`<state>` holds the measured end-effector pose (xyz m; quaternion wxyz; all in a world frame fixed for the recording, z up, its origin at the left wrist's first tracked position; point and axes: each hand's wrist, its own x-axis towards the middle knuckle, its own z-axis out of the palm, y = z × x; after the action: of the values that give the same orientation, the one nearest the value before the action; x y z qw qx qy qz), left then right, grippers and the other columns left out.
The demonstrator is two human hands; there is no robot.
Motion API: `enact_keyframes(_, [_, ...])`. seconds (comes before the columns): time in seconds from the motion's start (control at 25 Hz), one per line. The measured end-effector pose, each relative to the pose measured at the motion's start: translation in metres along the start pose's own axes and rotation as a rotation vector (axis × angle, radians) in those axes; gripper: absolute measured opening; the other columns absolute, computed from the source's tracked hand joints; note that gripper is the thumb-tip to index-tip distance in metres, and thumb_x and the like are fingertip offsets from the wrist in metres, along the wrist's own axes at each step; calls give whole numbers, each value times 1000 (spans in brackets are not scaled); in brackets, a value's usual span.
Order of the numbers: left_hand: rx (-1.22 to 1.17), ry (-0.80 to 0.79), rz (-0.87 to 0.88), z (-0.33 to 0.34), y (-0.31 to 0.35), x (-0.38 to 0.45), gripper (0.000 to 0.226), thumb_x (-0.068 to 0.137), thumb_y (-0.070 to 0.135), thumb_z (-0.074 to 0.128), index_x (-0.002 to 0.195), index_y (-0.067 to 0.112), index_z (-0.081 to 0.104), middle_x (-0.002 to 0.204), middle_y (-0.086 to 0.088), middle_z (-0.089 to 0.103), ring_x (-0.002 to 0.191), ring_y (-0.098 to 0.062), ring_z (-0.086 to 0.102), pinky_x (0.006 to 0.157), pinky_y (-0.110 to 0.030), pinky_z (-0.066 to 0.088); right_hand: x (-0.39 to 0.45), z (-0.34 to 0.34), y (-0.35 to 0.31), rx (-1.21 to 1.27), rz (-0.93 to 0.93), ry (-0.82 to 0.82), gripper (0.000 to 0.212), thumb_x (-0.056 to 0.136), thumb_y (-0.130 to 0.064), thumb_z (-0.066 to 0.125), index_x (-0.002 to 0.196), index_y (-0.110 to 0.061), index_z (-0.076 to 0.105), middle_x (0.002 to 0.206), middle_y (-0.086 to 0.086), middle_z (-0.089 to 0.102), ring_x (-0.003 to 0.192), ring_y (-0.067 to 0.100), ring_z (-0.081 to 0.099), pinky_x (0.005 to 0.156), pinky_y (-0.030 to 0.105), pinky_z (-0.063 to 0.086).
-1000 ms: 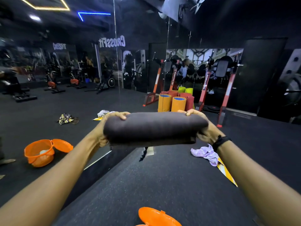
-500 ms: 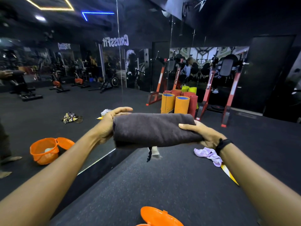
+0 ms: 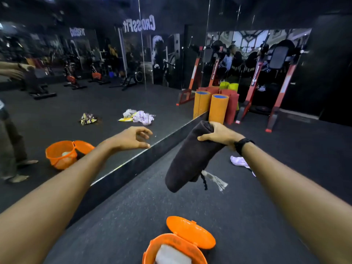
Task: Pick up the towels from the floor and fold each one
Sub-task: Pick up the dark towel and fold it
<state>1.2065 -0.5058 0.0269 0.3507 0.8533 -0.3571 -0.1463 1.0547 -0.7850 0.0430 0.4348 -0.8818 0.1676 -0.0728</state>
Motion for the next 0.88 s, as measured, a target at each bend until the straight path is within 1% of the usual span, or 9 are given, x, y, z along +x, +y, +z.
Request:
enact_keyframes(0.08, [149, 47, 3, 22, -11, -1, 42, 78, 17, 78, 115, 22, 60, 110, -2, 63, 101, -16, 62, 91, -27, 47, 8, 14, 18, -196, 42, 22, 52, 69, -39, 79, 98, -3, 54, 102, 12, 63, 94, 27, 59, 78, 39, 49])
enact_keyframes(0.16, [159, 58, -24, 51, -31, -2, 49, 77, 20, 78, 122, 18, 59, 112, -1, 62, 103, -15, 60, 89, -24, 44, 8, 33, 41, -300, 102, 34, 42, 76, -35, 77, 92, -7, 50, 97, 10, 57, 89, 25, 50, 69, 32, 36])
enact_keyframes(0.24, [156, 27, -54, 80, -57, -4, 53, 77, 24, 78, 125, 20, 58, 118, 0, 62, 105, -15, 59, 92, -25, 43, 9, 54, 72, -297, 183, -4, 40, 76, -33, 77, 95, -11, 49, 102, 12, 56, 92, 24, 47, 71, 29, 33])
enact_keyframes(0.36, [164, -68, -125, 114, -104, 3, 56, 77, 28, 78, 128, 19, 56, 120, 1, 59, 104, -14, 56, 94, -26, 42, 11, 86, 129, -286, 312, -35, 39, 76, -32, 77, 94, -13, 47, 108, 16, 58, 100, 29, 51, 73, 29, 34])
enact_keyframes(0.48, [134, -166, -169, 145, -155, 19, 57, 78, 26, 78, 129, 14, 56, 123, -6, 61, 108, -21, 59, 97, -31, 44, 8, 121, 180, -289, 460, -56, 38, 78, -29, 75, 94, -11, 45, 102, 16, 56, 107, 33, 53, 71, 30, 34])
enact_keyframes(0.56, [130, -264, -192, 167, -191, 31, 56, 79, 24, 77, 129, 11, 56, 125, -9, 61, 109, -23, 59, 95, -29, 43, 4, 148, 214, -292, 572, -79, 39, 79, -26, 74, 100, -10, 45, 109, 19, 55, 108, 34, 52, 72, 31, 34])
enact_keyframes(0.68, [102, -397, -231, 200, -246, 52, 56, 80, 24, 76, 129, 11, 55, 128, -11, 60, 113, -23, 58, 97, -30, 44, -4, 192, 268, -294, 756, -91, 47, 79, -22, 74, 112, -6, 45, 122, 22, 52, 105, 32, 50, 74, 32, 36])
enact_keyframes(0.8, [59, -493, -273, 239, -298, 69, 57, 79, 21, 77, 130, 10, 54, 129, -10, 59, 116, -19, 56, 98, -25, 41, -12, 239, 321, -307, 884, -73, 56, 78, -21, 74, 120, -4, 42, 124, 25, 52, 113, 39, 52, 80, 36, 41])
enact_keyframes(0.88, [70, -581, -287, 274, -334, 76, 60, 79, 20, 77, 132, 10, 52, 131, -9, 57, 118, -19, 54, 99, -26, 42, -18, 281, 356, -320, 949, -83, 59, 78, -21, 74, 123, -3, 39, 124, 26, 53, 114, 42, 52, 84, 40, 43])
